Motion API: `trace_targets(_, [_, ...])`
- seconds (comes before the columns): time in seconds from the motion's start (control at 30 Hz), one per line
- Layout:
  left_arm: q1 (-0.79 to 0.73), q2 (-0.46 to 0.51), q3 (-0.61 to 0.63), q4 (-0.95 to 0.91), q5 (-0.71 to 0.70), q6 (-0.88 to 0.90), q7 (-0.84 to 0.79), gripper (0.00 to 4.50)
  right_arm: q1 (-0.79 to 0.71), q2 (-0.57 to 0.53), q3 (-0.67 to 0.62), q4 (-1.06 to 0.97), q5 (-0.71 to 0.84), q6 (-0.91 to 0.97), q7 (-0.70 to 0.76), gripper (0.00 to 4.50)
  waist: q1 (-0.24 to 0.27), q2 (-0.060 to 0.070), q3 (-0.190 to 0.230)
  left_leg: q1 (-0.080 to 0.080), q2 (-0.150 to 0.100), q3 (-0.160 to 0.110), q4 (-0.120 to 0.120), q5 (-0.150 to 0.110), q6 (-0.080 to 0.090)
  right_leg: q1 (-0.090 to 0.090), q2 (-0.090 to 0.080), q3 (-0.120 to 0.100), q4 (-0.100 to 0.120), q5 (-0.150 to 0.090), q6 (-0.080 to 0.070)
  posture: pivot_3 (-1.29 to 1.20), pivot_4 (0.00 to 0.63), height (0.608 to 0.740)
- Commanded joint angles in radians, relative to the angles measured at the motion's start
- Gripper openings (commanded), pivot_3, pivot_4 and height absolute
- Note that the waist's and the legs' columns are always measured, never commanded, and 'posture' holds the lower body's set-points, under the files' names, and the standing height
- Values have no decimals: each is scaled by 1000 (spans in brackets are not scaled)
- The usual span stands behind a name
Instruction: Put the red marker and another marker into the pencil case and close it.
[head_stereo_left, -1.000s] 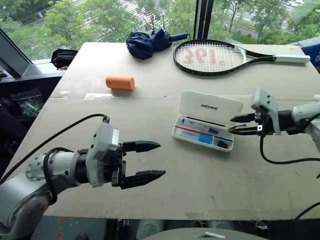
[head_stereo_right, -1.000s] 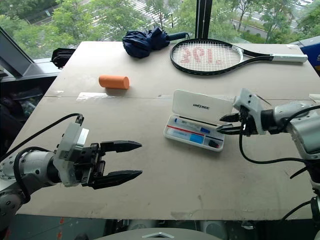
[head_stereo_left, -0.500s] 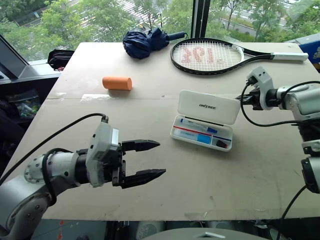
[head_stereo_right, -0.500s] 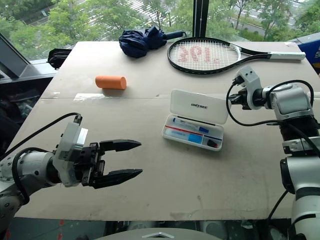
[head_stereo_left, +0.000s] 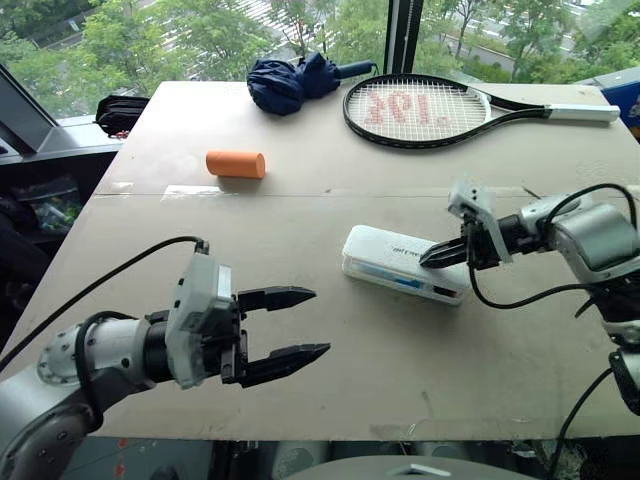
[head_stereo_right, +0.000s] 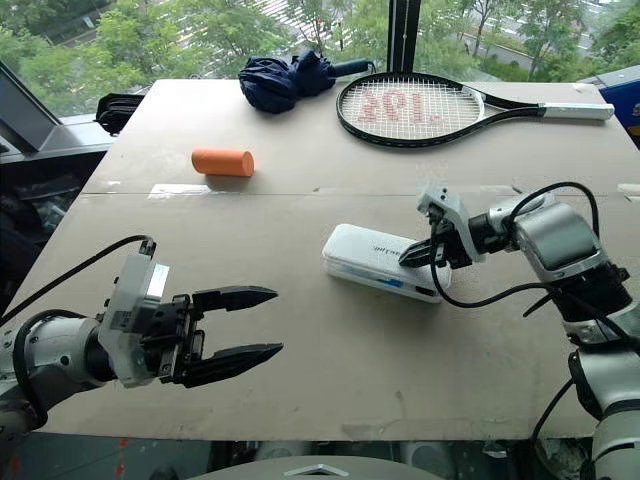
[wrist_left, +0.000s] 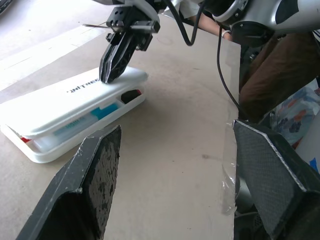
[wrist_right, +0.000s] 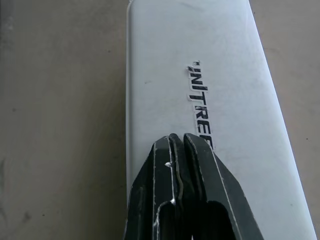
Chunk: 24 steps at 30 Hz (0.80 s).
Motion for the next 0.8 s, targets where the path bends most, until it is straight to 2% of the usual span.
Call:
trace_targets(0.03, [5, 5, 12, -10, -1, -18, -14, 3590, 132, -13, 31, -45, -95, -85, -123, 69, -2, -1, -6, 2, 0, 0, 0, 0, 0, 2, 0, 0, 0, 0, 0, 0, 150, 730])
trace_targets(0.13, [16, 3, 14, 2, 12, -22, -25, 3590, 219, -69, -101, -189, -25, -70, -127, 69, 6, -2, -6, 16, 0, 0, -1, 0, 0, 17, 0, 0, -3, -1, -2, 0, 150, 730])
trace_targets(0.2, [25, -4, 7, 6, 28, -28, -27, 3590, 300, -84, -195, -281, 6, -140, -138, 69, 18, -3, -7, 17, -2, -1, -1, 0, 0, 18, -2, -1, -3, -2, -4, 0, 150, 730])
trace_targets(0.3, [44, -21, -5, 27, 85, -48, -28, 3590, 428, 23, -428, -415, 160, -297, -153, 69, 25, -3, -7, 16, -2, -1, -1, 0, 0, 18, -3, -1, -4, -2, -4, 0, 150, 730])
trace_targets(0.4, [90, -40, -8, 65, 147, -78, -51, 3590, 652, -22, -604, -496, 162, -414, -96, 897, 28, 3, -3, 14, -2, 0, -1, 0, 0, 16, -3, 0, -3, -1, 0, 0, 150, 730])
trace_targets(0.5, [152, -50, 10, 91, 193, -105, -86, 3590, 872, -27, -757, -510, 177, -511, -45, 2518, 26, 1, -3, 14, -3, -1, -1, 0, 1, 17, -2, -2, -5, -1, 0, 0, 150, 730])
trace_targets(0.57, [200, -53, 32, 110, 232, -133, -119, 3590, 1005, -18, -851, -510, 179, -563, -16, 3400, 26, 1, -3, 14, -2, -1, -2, 0, 1, 17, -2, -1, -5, -1, 0, 0, 150, 730])
trace_targets(0.6, [222, -56, 44, 122, 246, -145, -133, 3590, 1063, -10, -903, -511, 191, -580, -7, 4026, 24, 1, -3, 14, -2, 0, -2, -1, 1, 17, -2, -1, -5, -2, -1, 0, 150, 730])
trace_targets(0.63, [245, -57, 55, 134, 262, -158, -150, 3590, 1119, -1, -955, -508, 198, -602, 3, 4362, 22, 2, -3, 15, -1, 1, -2, -1, 1, 17, -2, 0, -4, -3, -3, 0, 150, 730])
trace_targets(0.8, [267, -52, 46, 194, 335, -216, -208, 3590, 1305, 24, -1128, -493, 231, -673, 56, 4362, 24, 1, -3, 17, 1, 6, -1, -1, 1, 17, 0, 4, -4, -3, -3, 0, 150, 730])
